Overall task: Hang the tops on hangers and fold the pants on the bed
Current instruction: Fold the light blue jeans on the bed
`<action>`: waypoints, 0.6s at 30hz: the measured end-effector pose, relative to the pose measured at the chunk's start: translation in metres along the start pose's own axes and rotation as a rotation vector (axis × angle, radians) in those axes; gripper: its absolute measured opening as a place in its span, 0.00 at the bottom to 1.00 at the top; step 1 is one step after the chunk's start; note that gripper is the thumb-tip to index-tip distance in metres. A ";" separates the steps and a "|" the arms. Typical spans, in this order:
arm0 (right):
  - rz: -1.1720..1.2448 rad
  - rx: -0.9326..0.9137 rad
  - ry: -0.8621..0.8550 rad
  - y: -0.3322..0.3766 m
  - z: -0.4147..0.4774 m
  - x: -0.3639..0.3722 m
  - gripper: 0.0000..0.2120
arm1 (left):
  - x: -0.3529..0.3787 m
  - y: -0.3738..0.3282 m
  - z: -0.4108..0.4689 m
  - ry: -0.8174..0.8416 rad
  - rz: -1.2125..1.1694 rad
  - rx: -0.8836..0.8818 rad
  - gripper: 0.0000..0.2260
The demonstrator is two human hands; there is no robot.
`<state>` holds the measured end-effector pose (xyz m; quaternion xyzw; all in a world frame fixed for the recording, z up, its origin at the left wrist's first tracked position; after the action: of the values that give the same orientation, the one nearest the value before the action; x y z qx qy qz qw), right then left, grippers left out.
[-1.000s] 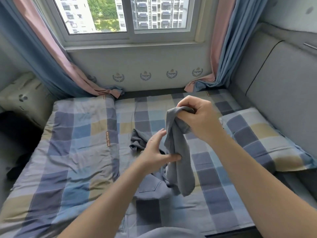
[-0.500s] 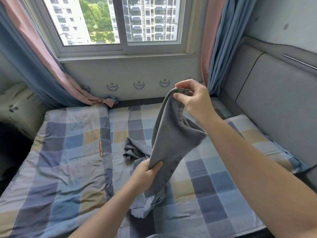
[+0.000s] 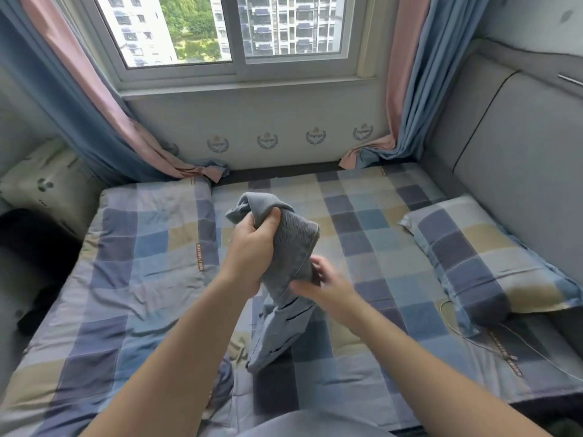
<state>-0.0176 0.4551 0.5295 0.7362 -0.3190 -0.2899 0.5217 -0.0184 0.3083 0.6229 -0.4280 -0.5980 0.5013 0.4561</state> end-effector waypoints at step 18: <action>0.048 -0.023 -0.266 0.009 0.012 -0.047 0.08 | 0.013 0.011 0.018 0.169 -0.051 -0.035 0.15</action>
<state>-0.0581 0.4824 0.5386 0.6772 -0.3997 -0.3761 0.4901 -0.0383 0.3188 0.6122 -0.4613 -0.5767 0.4412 0.5098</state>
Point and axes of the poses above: each hand's wrist, its own z-axis towards the middle knuckle, its own x-axis out of the palm, y = z × x, the point moved 10 cm from there along z, towards the middle knuckle, and after that the axes turned 7 degrees about y, right-handed, at the moved point
